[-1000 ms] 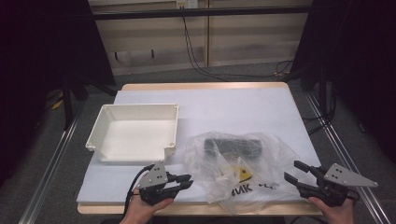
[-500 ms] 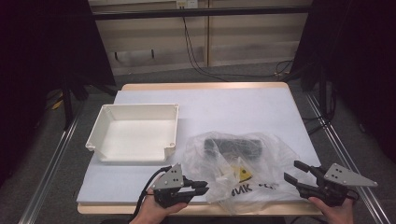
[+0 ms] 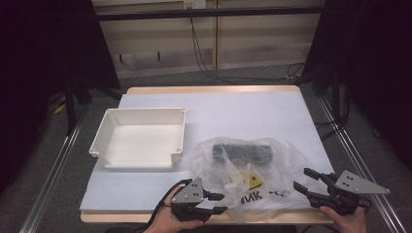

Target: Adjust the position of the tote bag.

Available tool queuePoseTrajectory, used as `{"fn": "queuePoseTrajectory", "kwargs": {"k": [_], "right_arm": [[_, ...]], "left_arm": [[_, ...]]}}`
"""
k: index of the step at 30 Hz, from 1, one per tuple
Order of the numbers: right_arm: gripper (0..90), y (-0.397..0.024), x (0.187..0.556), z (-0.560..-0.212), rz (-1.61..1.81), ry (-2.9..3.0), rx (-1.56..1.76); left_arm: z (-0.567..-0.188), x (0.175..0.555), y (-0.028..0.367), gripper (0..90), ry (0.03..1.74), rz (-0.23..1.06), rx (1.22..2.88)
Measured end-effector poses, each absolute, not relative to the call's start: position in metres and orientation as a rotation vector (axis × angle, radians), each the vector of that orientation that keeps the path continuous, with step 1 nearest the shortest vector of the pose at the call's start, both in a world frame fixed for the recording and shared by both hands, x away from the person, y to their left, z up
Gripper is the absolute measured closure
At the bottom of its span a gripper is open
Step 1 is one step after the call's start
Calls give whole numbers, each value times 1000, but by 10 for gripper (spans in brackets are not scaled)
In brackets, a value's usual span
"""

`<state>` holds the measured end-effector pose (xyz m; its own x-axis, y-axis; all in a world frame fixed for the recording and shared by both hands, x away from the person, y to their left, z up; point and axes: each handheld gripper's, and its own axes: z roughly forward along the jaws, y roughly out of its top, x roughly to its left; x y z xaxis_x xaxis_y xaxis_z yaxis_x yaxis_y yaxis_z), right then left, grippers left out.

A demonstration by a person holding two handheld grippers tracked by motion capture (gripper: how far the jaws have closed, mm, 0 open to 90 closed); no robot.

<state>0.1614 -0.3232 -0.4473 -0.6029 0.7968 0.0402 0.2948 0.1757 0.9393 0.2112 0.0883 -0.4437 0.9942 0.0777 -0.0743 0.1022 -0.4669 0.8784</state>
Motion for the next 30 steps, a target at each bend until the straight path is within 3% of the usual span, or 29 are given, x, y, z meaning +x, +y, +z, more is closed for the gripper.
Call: {"fn": "queuePoseTrajectory", "kwargs": {"k": [6,14,20,30], "right_arm": [[385,-322,161,-447,1427,1996,1023],[382,-322,162,-449,1425,2007,1023],[381,-322,162,-449,1422,2014,1018],[387,-325,162,-446,1432,2040,1021]], "left_arm": [[-456,213,81,527,117,0,2119],[-462,218,67,557,103,3,2153],[-462,215,66,843,97,-51,2135],[-436,234,94,877,224,-53,1997]]}}
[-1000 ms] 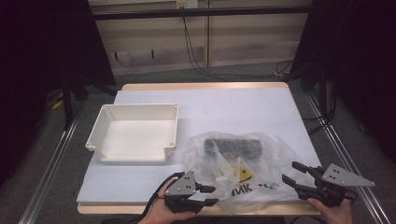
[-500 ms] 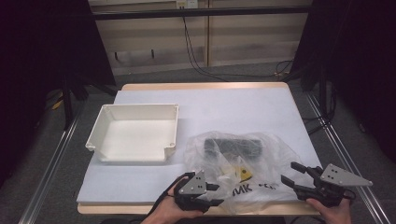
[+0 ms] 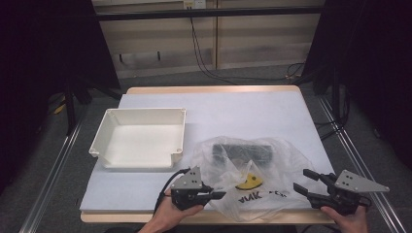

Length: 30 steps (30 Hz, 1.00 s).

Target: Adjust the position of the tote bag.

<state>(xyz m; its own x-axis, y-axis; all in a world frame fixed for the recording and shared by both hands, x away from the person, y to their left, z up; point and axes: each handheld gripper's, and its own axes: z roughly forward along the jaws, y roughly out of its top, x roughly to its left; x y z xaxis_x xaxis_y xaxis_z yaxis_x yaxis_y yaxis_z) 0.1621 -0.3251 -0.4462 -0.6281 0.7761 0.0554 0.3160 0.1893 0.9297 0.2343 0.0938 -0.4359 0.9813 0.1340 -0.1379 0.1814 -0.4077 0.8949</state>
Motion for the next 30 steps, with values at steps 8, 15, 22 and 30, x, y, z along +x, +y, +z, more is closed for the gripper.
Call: {"fn": "queuePoseTrajectory", "kwargs": {"k": [8,15,22,30], "right_arm": [[378,-333,158,-441,1402,2014,1042],[351,-341,145,-437,1382,1999,1039],[277,-348,132,-438,1360,1998,1041],[166,-348,123,-446,1316,2049,1009]], "left_arm": [[-424,254,116,879,296,23,1962],[-427,274,127,880,366,47,1946],[-426,282,133,880,400,60,1935],[-417,287,134,880,404,71,1893]]}}
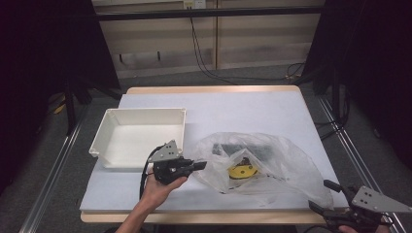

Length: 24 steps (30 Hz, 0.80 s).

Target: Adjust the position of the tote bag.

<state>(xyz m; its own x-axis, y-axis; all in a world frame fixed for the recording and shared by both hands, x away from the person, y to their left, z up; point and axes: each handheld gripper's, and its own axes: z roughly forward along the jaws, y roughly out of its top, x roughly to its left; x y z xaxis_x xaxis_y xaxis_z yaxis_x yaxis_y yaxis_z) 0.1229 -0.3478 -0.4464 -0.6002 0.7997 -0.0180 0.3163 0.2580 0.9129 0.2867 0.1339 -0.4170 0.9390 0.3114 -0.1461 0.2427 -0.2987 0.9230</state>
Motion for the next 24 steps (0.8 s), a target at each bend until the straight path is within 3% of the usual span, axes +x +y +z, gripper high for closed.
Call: {"fn": "queuePoseTrajectory", "kwargs": {"k": [4,10,11,14,15,16,17,19,21,24], "right_arm": [[147,-344,125,-449,1271,2075,997],[269,-342,129,-455,1242,2086,1020],[333,-340,130,-456,1210,2096,1025],[388,-339,132,-459,1201,2107,1021],[490,-339,134,-460,1199,2116,1020],[490,-339,134,-460,1199,2116,1020],[615,-341,136,-459,1212,2111,1032],[724,-342,138,-457,1238,2119,1055],[796,-342,139,-454,1258,2113,1051],[820,-344,140,-450,1272,2100,1055]], "left_arm": [[-412,292,139,880,419,80,1863],[-412,292,143,880,423,73,1852],[-412,291,144,880,430,77,1856],[-411,289,145,880,420,84,1861],[-410,288,146,880,414,88,1866],[-410,288,147,880,409,97,1881],[-410,286,149,881,409,97,1881],[-412,283,150,882,412,97,1886],[-414,281,153,882,405,102,1910],[-413,279,155,883,407,116,1921]]}}
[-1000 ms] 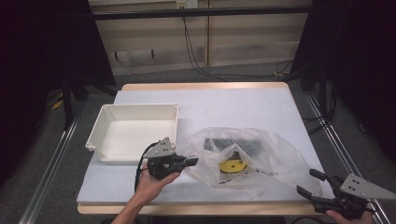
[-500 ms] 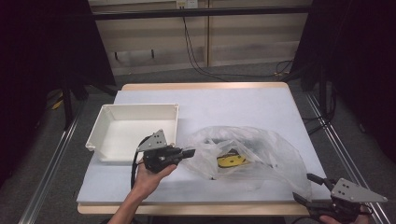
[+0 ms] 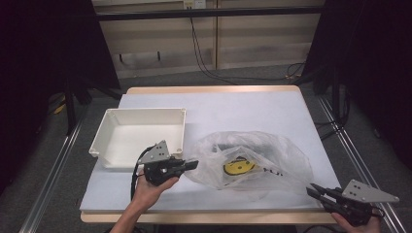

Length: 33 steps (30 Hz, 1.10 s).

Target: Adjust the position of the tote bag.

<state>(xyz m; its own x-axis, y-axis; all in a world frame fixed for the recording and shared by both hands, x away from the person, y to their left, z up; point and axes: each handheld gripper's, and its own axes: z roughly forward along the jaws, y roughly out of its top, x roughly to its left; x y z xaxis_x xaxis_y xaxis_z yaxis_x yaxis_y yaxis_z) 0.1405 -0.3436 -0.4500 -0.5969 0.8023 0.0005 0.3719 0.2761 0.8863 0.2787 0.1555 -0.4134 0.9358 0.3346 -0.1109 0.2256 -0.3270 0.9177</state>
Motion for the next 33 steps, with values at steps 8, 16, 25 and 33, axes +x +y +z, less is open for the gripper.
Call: {"fn": "queuePoseTrajectory", "kwargs": {"k": [8,16,25,33], "right_arm": [[851,-352,155,-423,1274,2019,1065],[854,-361,182,-390,1253,1991,1046],[842,-353,216,-369,1166,2032,1019],[820,-346,258,-368,1071,2142,1030]], "left_arm": [[-405,271,166,883,404,187,1993],[-387,272,182,883,426,265,2049],[-377,289,194,882,501,291,2065],[-377,312,198,882,554,293,2149]]}}
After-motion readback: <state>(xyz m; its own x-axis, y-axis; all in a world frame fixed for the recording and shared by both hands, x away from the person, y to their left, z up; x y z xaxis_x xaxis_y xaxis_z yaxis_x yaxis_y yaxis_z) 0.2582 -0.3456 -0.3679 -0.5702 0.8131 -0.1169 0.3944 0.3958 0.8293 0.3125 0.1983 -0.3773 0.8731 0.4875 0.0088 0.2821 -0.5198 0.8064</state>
